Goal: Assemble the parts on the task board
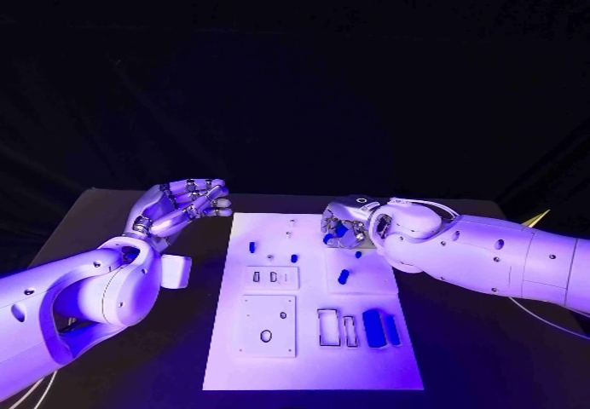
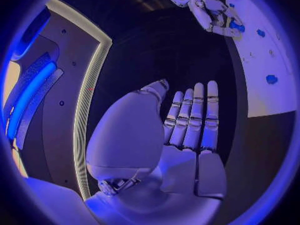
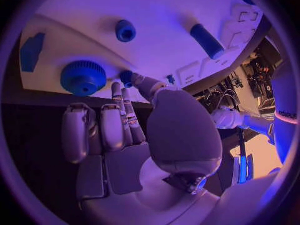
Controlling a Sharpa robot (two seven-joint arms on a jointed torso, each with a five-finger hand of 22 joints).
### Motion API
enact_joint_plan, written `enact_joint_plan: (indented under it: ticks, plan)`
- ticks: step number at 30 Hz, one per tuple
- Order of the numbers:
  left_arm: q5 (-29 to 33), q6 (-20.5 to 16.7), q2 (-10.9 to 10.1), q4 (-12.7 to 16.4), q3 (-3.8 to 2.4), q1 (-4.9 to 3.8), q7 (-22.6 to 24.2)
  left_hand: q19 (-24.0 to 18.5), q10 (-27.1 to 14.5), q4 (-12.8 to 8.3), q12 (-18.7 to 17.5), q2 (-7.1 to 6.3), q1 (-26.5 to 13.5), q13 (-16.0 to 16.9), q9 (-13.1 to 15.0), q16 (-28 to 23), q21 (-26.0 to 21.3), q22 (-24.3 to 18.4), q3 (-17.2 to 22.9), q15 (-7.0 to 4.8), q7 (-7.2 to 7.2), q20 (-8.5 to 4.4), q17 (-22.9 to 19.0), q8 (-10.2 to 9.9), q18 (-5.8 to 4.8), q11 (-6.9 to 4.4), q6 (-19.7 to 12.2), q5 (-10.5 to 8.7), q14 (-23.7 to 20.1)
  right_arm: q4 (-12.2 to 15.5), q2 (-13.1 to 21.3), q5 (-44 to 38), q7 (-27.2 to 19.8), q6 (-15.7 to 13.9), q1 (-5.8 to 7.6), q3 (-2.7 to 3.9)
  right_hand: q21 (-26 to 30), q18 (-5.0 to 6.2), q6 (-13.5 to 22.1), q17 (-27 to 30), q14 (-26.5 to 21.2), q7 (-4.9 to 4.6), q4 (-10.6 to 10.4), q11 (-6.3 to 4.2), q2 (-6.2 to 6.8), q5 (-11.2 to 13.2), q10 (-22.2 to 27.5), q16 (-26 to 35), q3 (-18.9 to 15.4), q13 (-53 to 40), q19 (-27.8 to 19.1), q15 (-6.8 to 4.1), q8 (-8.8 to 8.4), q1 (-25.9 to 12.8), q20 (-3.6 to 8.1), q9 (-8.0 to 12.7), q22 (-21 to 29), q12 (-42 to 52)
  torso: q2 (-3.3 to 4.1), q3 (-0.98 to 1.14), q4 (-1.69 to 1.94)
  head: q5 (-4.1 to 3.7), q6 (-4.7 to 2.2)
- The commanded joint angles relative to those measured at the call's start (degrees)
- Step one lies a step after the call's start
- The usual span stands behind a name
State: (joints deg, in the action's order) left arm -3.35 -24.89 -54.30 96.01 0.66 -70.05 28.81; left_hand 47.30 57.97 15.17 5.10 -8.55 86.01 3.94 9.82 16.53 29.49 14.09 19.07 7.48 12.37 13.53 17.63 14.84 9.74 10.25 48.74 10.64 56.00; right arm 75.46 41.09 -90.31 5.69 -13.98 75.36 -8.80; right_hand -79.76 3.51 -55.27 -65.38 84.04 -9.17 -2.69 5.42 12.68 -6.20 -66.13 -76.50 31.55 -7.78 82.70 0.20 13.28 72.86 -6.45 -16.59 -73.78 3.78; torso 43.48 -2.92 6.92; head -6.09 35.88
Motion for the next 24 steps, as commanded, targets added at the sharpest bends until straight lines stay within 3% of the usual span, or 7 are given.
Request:
enact_joint_plan:
  ticks: [1, 13, 24]
  plan:
    - [0.2, 1.0, 0.0, 0.2, -0.05, -0.13, 0.2, 0.1, 0.1, 0.0, -0.3, -0.27, -0.3, 0.0, 0.0, 0.0, 0.2, 0.1, 0.2, 0.3, 1.57, -0.08, 0.1, -0.3, 0.51, 0.41, -0.4, -0.27, 0.0, 0.2, -0.1, -0.4, -0.1, 1.1, -0.09, 0.02, -0.5, -0.49, -0.5, -0.4, 2.0, 0.1, -0.2, -0.05, -0.34, -0.3, -0.6, -0.5, 0.2, -0.1, 0.6, 0.38, 0.03, -0.2, 0.04, -0.1, -0.6, 0.3, 0.15, -0.05, 0.03, 0.33, -0.05]
    - [0.2, 1.1, 0.0, 0.1, -0.05, -0.17, 0.1, 0.0, 0.1, 0.0, -0.4, -0.24, -0.4, 0.0, 0.0, -0.1, 0.3, 0.1, 0.3, 0.32, 1.59, -0.07, 0.2, -0.3, 0.5, 0.43, -0.4, -0.29, 0.0, -0.4, -0.3, -0.7, 0.3, 1.0, -0.29, 0.01, -3.3, -1.18, -3.4, -2.0, 2.2, 1.27, 1.0, -1.35, -2.51, 0.7, -5.1, -2.4, 3.3, -1.2, 1.9, -0.58, 2.12, 2.2, 0.83, -2.5, -4.9, 0.6, 0.35, -0.11, 0.22, 0.03, 0.12]
    - [0.7, 1.3, 0.2, -0.2, -0.05, -0.21, 0.0, 0.0, 0.1, 0.0, -0.4, -0.19, -0.4, 0.0, 0.0, -0.1, 0.4, 0.2, 0.4, 0.32, 1.59, -0.07, 0.3, -0.4, 0.5, 0.43, -0.4, -0.31, 0.0, 0.4, -0.2, -1.5, 0.6, -4.8, -0.51, 0.02, -3.8, -1.3, -4.1, -1.8, 2.1, 1.51, 2.5, -1.67, -3.65, 1.2, -6.2, -2.7, 4.4, -1.7, 2.0, -0.81, 3.12, 3.7, 1.1, -4.0, -5.8, 0.4, 0.42, -0.2, 0.26, -0.05, -0.07]
